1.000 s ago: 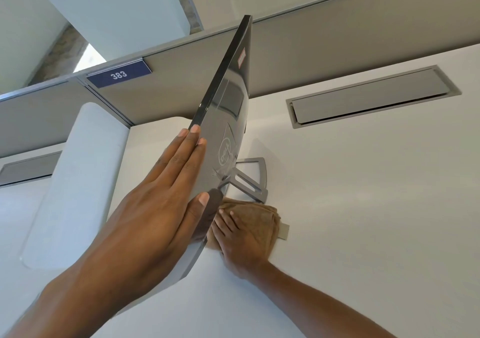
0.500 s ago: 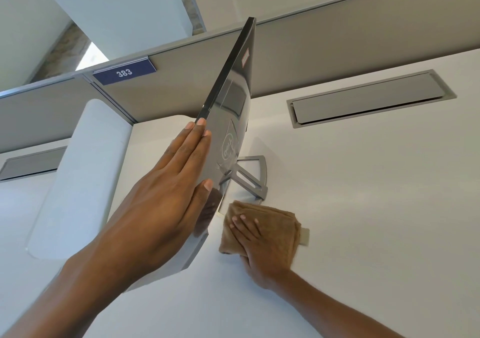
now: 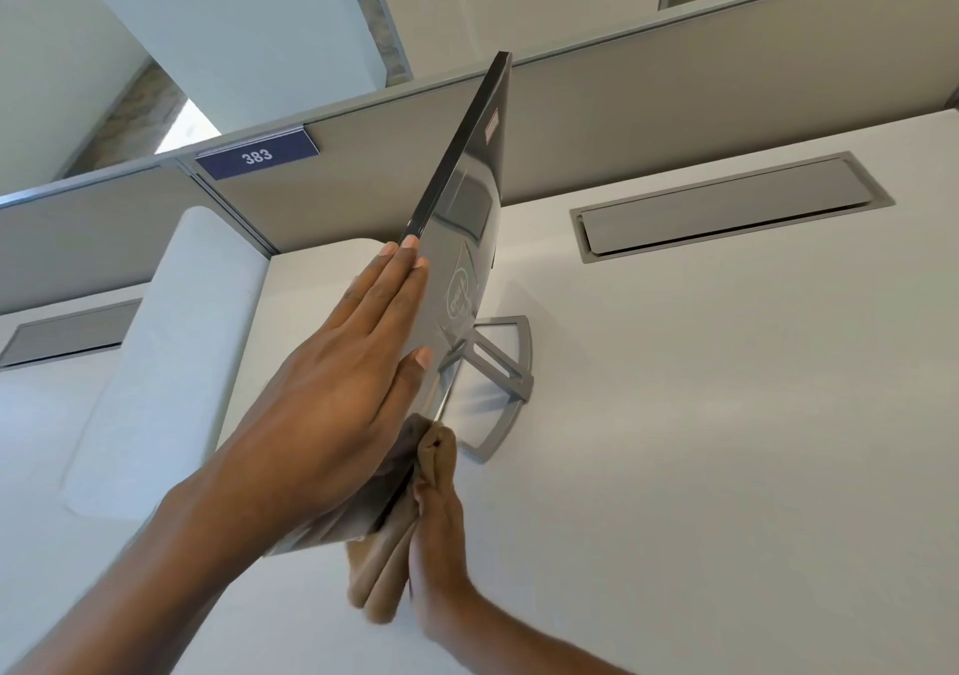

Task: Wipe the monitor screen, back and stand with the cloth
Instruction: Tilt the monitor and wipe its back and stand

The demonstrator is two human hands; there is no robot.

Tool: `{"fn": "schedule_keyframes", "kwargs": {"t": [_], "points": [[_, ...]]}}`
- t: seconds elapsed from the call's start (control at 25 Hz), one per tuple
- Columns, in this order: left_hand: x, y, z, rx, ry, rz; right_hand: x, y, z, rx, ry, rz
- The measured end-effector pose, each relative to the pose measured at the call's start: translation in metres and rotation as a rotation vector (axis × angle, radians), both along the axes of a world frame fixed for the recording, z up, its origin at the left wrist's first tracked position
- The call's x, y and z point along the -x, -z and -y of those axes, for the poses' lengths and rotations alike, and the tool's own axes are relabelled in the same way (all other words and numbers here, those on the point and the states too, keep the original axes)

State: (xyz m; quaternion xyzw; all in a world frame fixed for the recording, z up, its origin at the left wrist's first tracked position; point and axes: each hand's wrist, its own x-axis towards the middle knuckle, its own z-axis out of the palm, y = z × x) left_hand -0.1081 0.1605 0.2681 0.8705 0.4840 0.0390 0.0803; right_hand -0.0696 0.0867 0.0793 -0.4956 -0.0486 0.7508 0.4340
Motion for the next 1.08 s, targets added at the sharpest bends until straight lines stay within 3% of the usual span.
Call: {"fn": "schedule_keyframes", "kwargs": {"t": [0.32, 0.64, 0.88, 1.08], "points": [[0.001, 0.0, -0.001, 0.001, 0.002, 0.015, 0.009, -0.027, 0.009, 0.17, -0.006, -0.07], [0.0, 0.002, -0.001, 0.031, -0.01, 0.019, -0.014, -0.064, -0.019, 0.103, 0.205, -0.084], [-0.001, 0.001, -0.001, 0.001, 0.009, 0.033, -0.008, -0.048, 0.004, 0.002, 0.045, -0.066], [-0.001, -0.001, -0.001, 0.007, 0.004, 0.05, -0.084, -0.025, 0.013, 0.166, -0.072, -0.009]]}}
